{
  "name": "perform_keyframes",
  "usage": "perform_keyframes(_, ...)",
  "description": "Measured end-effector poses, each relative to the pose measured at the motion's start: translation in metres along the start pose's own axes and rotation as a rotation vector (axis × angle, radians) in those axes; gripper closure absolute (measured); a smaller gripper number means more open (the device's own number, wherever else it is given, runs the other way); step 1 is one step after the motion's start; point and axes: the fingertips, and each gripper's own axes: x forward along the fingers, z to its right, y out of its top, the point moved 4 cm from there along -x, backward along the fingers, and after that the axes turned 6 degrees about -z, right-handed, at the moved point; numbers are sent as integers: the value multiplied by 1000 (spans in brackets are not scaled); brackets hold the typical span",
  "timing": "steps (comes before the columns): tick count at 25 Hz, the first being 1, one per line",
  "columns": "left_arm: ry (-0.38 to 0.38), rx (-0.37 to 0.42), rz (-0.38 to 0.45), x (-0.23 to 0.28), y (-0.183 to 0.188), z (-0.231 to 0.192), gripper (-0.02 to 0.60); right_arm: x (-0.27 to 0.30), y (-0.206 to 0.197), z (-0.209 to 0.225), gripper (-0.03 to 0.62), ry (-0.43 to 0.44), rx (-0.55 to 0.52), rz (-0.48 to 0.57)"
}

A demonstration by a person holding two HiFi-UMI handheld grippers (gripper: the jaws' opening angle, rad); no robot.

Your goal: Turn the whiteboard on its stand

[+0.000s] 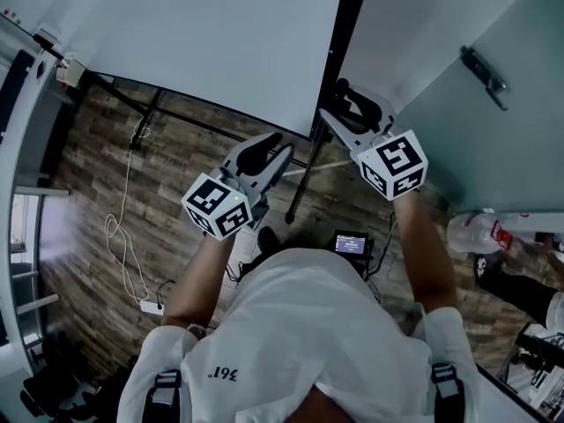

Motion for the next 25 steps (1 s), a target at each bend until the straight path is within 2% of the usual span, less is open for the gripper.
perform_keyframes(13,-149,12,-28,-21,12,-16,463,-38,-13,-8,368,-229,96,-55)
perform_keyframes(25,-264,15,-73,-47,9,-25,549,-63,-23,-48,368,-385,204,-68)
